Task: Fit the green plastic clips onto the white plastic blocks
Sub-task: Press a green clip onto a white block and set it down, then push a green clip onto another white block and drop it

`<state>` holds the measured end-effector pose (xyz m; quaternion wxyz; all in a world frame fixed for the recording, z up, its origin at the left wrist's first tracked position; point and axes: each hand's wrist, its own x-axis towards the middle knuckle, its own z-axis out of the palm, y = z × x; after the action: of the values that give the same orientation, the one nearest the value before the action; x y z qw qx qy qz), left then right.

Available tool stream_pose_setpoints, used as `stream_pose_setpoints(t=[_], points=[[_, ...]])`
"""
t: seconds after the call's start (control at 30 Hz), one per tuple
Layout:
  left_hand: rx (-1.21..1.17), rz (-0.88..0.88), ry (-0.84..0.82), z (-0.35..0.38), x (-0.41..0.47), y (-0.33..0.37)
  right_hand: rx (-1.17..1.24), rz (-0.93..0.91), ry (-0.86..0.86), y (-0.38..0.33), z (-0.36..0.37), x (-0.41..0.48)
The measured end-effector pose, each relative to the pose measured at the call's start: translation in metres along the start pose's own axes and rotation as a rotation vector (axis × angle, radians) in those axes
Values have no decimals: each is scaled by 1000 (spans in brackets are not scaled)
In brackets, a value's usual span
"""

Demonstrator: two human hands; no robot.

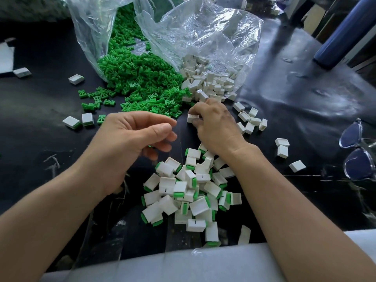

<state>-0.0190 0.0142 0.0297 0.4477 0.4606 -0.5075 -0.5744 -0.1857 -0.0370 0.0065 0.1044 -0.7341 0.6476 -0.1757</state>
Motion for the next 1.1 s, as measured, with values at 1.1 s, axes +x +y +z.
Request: stream_pose_setpoints(t=[1.1], points=[[-100,0,237,-7,12,-6,190,-158,-171,-21,-2,-11]])
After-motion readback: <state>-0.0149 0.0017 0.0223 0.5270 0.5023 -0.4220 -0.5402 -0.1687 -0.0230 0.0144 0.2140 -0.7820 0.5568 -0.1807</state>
